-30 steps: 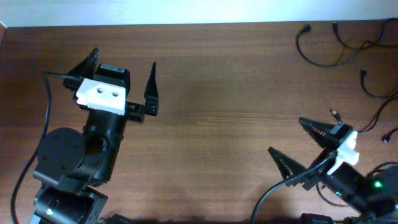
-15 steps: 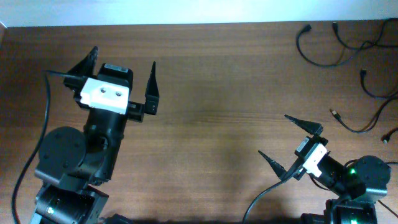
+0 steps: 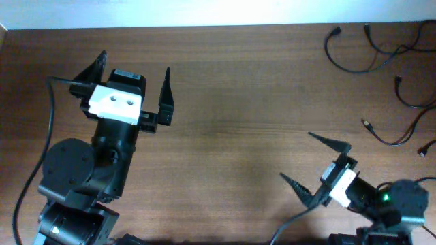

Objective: Untangle cables

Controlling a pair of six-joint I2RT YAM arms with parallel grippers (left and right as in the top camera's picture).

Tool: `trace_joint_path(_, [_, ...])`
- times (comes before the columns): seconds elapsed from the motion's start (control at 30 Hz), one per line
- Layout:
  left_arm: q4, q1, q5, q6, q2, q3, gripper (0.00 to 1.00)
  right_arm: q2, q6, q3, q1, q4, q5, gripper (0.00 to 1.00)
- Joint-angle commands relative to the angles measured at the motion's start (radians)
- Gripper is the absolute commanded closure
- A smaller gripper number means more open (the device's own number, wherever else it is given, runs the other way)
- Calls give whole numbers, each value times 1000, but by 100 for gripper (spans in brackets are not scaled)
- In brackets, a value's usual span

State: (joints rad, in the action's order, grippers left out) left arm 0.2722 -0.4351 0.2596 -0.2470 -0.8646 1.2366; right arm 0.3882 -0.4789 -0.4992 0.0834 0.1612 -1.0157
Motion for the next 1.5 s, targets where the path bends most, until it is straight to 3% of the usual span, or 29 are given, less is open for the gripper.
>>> trace_joint_path(0.0, [-2, 4, 9, -16, 13, -6, 1, -127, -3, 69, -90, 0, -21, 1])
trace_joint_path(0.17, [-3, 6, -13, -16, 13, -20, 1, -341, -3, 435, -97, 66, -20, 1])
trace_joint_path(0.67, [-52, 6, -28, -16, 13, -82, 1, -385, 5, 445, -95, 34, -21, 1])
trace_joint_path(0.8, [-54, 6, -28, -16, 13, -84, 1, -385, 5, 349, -96, 134, -21, 1])
trace_joint_path(1.2, [-82, 6, -32, -16, 13, -86, 1, -381, 5, 410, -97, 135, -21, 2])
trace_joint_path(1.27, [-147, 6, 42, -105, -8, -86, 1, -381, 5, 410, -97, 135, -21, 1])
trace_joint_path(1.33, [-10, 6, 71, -125, -7, -86, 1, -381, 5, 410, -96, 135, -20, 1])
trace_joint_path(1.37, [-20, 6, 66, -125, -6, -86, 1, -381, 5, 410, -97, 135, -21, 1])
trace_joint_path(1.47, [-304, 6, 37, -126, -8, -86, 1, -381, 5, 410, -96, 135, -21, 1])
